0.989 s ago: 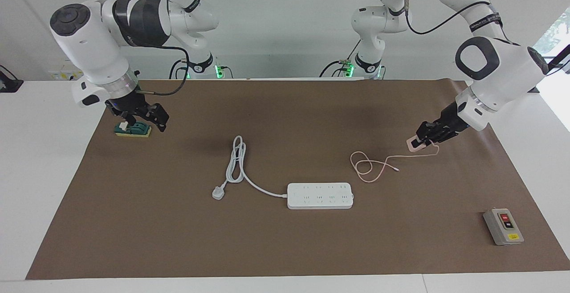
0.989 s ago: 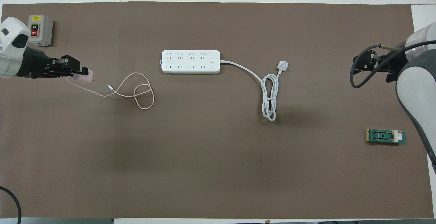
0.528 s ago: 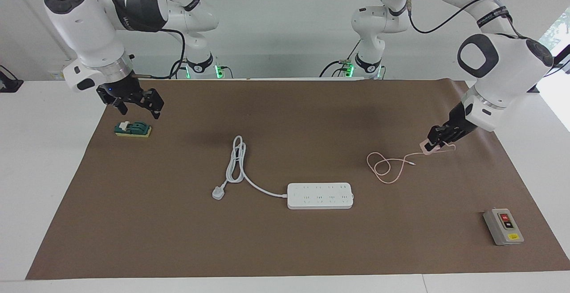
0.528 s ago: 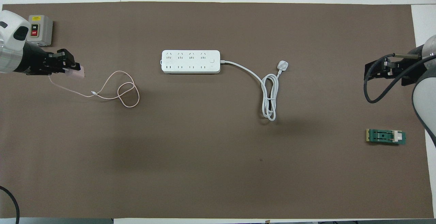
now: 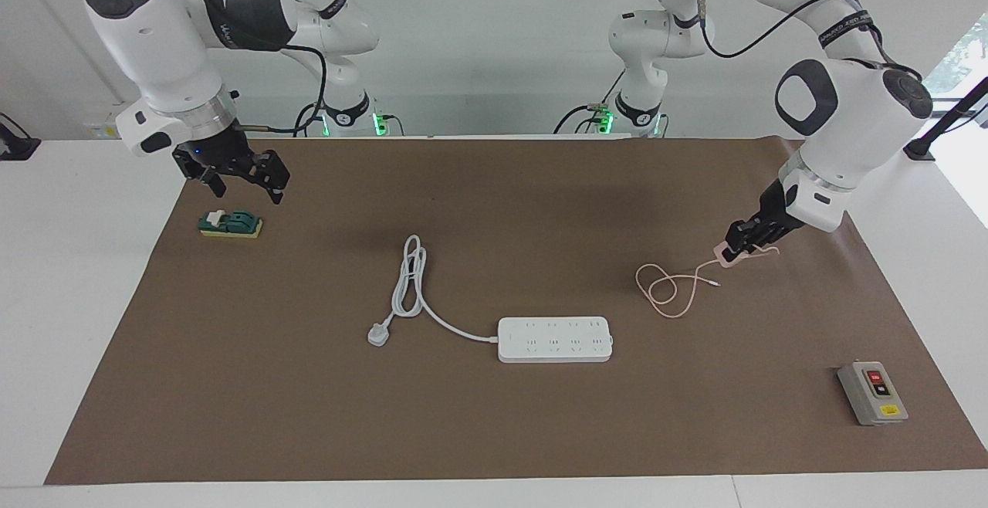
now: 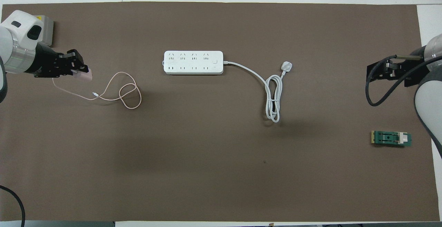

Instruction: Plug charger into power strip

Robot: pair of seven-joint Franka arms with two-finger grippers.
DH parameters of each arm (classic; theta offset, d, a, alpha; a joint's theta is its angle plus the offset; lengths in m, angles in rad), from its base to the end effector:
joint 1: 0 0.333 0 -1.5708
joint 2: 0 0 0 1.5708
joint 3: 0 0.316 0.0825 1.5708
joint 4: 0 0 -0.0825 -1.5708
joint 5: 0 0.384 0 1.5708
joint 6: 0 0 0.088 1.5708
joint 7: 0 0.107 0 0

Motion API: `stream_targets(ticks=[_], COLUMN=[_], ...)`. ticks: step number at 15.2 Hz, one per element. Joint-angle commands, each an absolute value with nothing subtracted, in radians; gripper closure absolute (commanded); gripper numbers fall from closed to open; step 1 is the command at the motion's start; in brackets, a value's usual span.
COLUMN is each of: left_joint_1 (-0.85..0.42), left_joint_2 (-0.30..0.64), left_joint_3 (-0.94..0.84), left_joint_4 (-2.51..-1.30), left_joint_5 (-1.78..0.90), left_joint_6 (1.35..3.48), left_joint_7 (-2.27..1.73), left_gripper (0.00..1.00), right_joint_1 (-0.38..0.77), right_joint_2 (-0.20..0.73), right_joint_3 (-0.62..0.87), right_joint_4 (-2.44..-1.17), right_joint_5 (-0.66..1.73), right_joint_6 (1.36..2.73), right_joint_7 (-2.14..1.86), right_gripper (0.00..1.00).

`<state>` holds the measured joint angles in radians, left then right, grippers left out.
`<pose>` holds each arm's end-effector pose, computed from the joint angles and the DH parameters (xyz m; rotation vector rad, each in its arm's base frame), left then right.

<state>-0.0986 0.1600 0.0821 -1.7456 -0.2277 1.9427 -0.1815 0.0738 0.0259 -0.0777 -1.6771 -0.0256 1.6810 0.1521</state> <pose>0.6136 -0.0280 0.4817 2.9165 0.3557 0.0263 0.5678 -0.0042 0.5691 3.1034 -0.2377 -0.0309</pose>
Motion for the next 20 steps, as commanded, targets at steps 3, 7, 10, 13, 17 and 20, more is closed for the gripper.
stream_targets(ticks=[3,7,10,13,17,20], left_joint_1=[-0.101,-0.12,-0.146,-0.166,-0.176,-0.187], left_joint_2=[0.167,0.169,0.17,0.17,0.17,0.167], left_joint_3=[0.089,0.084,0.084,0.084,0.084,0.086], left_joint_4=[-1.704,-1.701,-1.7,-1.703,-1.706,-1.71], left_joint_5=[-0.202,-0.201,-0.201,-0.186,-0.167,-0.158], left_joint_6=[1.899,1.908,1.924,1.931,1.934,1.925], left_joint_7=[-0.256,-0.431,-0.498,-0.642,-0.862,-1.081], left_gripper=[1.0,1.0,1.0,1.0,1.0,1.0], right_joint_1=[0.074,0.074,0.072,0.072,0.078,0.117], right_joint_2=[0.017,0.015,0.006,-0.003,0.023,0.037], right_joint_3=[-0.072,-0.063,-0.064,-0.063,-0.074,-0.126], right_joint_4=[-1.683,-1.681,-1.677,-1.672,-1.643,-1.614], right_joint_5=[-0.04,-0.038,-0.038,-0.038,-0.04,-0.032], right_joint_6=[1.671,1.666,1.644,1.62,1.577,1.569], right_joint_7=[0.13,0.132,0.13,0.132,0.11,0.11], right_gripper=[0.0,0.0,0.0,0.0,0.0,0.0])
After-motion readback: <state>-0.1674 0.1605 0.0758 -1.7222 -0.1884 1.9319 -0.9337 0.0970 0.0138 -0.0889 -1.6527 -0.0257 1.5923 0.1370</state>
